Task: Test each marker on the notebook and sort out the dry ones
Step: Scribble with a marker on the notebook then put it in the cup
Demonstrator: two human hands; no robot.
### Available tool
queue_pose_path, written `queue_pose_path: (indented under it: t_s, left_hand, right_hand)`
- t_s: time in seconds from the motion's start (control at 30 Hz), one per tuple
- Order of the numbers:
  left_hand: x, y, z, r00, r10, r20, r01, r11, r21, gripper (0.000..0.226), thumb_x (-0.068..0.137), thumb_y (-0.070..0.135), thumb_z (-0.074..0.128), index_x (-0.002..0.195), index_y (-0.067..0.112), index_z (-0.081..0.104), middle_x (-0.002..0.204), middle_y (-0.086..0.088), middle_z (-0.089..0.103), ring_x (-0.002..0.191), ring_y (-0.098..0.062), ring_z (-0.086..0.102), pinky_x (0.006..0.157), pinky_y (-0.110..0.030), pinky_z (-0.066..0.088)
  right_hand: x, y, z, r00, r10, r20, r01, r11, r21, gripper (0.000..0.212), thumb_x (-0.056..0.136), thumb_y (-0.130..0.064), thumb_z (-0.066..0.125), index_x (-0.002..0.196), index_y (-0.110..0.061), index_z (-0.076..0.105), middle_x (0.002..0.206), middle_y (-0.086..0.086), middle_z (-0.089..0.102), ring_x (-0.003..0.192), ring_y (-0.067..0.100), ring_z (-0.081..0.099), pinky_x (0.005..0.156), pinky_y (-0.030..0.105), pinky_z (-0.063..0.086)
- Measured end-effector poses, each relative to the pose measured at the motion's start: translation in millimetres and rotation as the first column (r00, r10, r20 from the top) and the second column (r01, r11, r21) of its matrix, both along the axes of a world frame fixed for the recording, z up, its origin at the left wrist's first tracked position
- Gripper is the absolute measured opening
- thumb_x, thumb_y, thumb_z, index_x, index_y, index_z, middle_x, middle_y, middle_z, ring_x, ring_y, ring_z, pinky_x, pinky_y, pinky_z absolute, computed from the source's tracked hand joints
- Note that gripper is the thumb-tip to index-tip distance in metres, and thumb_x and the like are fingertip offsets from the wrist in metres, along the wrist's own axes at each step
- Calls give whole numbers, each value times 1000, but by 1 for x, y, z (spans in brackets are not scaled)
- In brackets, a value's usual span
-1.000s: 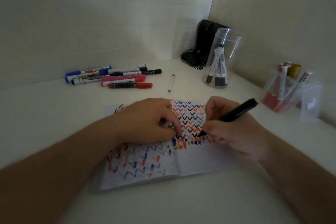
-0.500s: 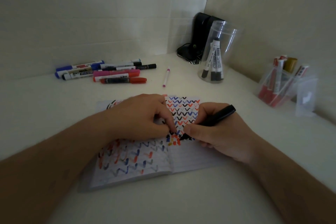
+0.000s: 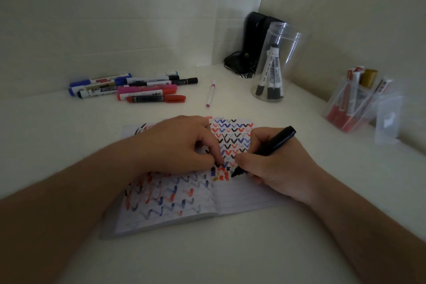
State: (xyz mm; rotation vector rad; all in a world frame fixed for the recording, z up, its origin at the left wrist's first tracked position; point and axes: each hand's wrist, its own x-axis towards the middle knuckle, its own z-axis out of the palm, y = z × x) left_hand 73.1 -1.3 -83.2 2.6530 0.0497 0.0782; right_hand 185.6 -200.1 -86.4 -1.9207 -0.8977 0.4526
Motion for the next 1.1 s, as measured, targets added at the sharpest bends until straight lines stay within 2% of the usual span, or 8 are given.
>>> queue_pose_path:
  t_s: [0.13,0.27,0.4,0.53,0.67,0.9,1.0,1.1]
  left_hand:
    - [0,0,0,1000,4,-1,-4,1000,-1,28,83,37,70,92,64,71,92,20,54,87,2,54,74,-24,43]
    - [0,0,0,1000,6,1,-7,1000,5,30,82,35,70,93,64,71,92,21,54,87,9,52,73,-24,42]
    - [-1,0,1,1000,3,-2,-3,1000,-6,28,81,38,69,93,64,71,93,20,54,87,6,53,74,-25,43]
    - [-1,-2,2,1000,9,0,-9,1000,-6,28,82,36,70,92,62,72,92,18,54,87,2,55,74,-26,44]
    - [-2,-2,2,1000,7,-14,-7,1000,4,29,82,36,69,93,63,71,93,22,53,89,13,50,74,-24,41]
    - [-4,-5,4,999,18,-40,-17,1000,26,29,89,35,62,102,60,68,93,20,51,88,7,50,76,-28,43]
    - [-7,-9,6,999,38,1,-38,998,-54,45,100,12,46,121,52,49,106,21,55,98,2,54,88,-31,49]
    - [-8,-13,9,998,56,43,-46,980,-193,44,105,9,47,130,44,34,115,28,64,105,7,62,93,-23,50]
  right_hand:
    - [1,-1,0,1000,4,-28,-3,1000,16,29,81,-4,79,66,1,54,61,25,64,46,20,58,46,29,45]
    - [0,-2,0,998,38,-41,-37,999,14,30,82,-3,79,67,4,54,54,17,61,45,16,56,46,26,44]
    - [1,0,-2,1000,20,9,-20,999,29,30,78,-4,77,67,2,50,64,29,55,53,19,50,55,37,42]
    - [2,-1,-2,998,38,-40,-36,997,63,31,82,-3,80,70,7,53,56,23,58,47,18,54,47,29,42]
    - [1,-1,-1,998,64,-17,-63,997,43,30,81,-1,79,68,7,53,62,28,58,48,18,53,48,30,41]
    - [5,-1,-5,998,56,-29,-54,996,70,32,80,-2,80,66,3,52,55,16,55,49,16,52,50,30,43]
    - [9,-2,-4,983,128,-131,-99,973,208,33,80,2,83,65,3,53,51,-2,55,45,7,49,47,20,40]
    - [18,-5,-2,871,342,-353,-134,856,499,31,73,-13,92,78,-8,61,56,3,54,44,11,43,44,23,31]
